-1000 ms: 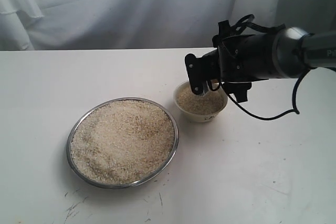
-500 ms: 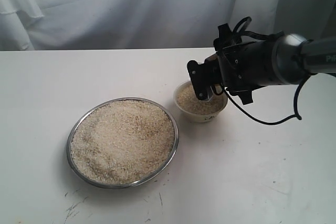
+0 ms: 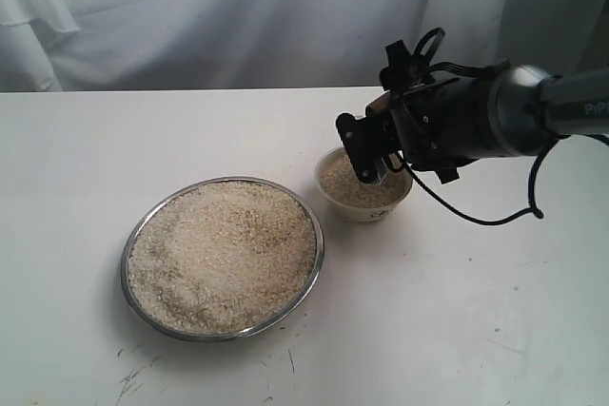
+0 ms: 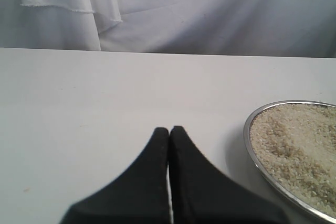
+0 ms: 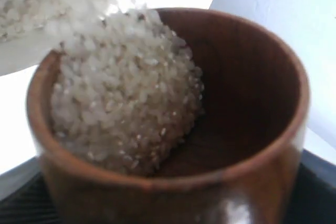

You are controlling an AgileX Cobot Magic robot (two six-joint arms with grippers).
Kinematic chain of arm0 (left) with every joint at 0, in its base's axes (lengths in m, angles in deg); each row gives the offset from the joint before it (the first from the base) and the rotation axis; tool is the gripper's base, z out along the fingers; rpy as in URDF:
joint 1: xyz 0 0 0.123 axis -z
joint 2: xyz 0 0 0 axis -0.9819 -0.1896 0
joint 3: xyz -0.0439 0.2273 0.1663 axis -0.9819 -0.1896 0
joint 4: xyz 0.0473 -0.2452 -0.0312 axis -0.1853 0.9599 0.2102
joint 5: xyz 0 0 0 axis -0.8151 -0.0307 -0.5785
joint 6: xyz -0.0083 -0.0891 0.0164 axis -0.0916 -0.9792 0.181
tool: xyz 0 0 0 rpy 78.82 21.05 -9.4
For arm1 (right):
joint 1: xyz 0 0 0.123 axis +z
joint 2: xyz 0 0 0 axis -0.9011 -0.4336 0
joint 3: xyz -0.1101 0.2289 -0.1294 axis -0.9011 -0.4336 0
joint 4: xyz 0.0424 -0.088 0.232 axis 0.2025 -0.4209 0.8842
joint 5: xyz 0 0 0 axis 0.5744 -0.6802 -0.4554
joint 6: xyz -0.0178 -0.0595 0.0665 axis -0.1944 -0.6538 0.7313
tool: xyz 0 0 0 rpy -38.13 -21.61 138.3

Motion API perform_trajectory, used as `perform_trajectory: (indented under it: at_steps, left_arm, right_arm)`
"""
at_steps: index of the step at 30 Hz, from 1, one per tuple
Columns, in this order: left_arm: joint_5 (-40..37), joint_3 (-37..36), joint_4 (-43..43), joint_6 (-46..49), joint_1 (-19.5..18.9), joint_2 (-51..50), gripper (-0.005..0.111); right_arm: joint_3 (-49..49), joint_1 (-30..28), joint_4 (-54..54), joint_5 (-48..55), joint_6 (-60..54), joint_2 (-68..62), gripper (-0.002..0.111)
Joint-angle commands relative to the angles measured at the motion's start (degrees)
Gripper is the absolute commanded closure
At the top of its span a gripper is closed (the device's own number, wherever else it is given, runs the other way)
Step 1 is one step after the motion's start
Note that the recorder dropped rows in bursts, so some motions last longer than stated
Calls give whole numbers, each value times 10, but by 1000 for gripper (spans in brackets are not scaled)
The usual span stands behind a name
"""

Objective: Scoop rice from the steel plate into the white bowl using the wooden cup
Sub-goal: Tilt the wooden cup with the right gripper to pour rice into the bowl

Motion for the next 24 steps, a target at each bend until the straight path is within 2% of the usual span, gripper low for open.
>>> perform_trajectory:
  at_steps: [1,24]
  left_arm:
    - [4,-3,0,-2,1,3,107]
    - [4,-3,0,-2,1,3,107]
  right_arm:
    - [0,9,-26,0,3,2,108]
    - [0,34,-72,49,0,2,108]
